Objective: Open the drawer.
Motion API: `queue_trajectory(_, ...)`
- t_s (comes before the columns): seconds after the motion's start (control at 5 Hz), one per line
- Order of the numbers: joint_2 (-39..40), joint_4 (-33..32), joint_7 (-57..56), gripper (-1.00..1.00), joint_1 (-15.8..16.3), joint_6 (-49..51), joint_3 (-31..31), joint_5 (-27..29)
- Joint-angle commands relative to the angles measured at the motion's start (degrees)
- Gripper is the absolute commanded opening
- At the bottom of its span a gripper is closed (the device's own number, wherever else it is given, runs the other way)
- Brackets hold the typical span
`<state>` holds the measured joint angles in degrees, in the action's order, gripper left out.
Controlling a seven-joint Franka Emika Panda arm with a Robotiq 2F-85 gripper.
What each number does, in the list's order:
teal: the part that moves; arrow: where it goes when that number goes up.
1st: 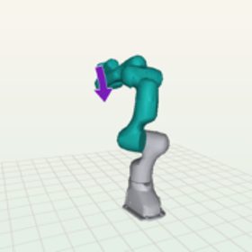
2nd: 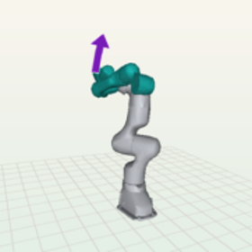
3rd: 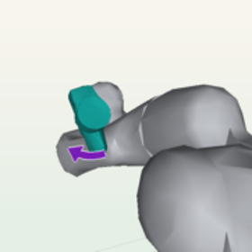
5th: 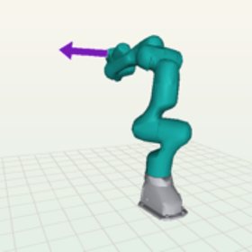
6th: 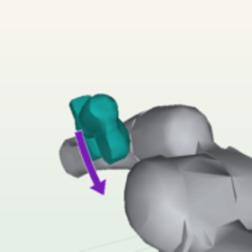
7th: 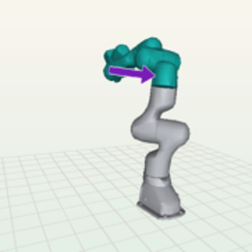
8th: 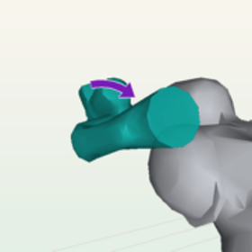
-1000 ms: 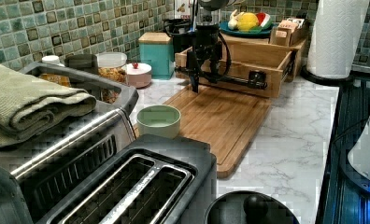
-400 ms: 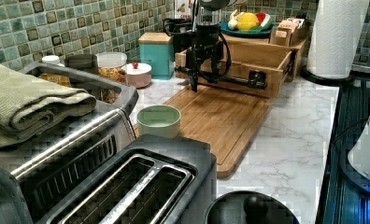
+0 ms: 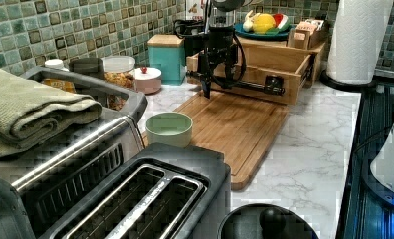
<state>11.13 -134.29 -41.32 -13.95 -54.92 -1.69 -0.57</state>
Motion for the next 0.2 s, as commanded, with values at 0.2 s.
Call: queue_trajectory(0.2, -0.7, -3.3, 5.8, 1.00, 8.4, 0.7, -7.8, 2.0)
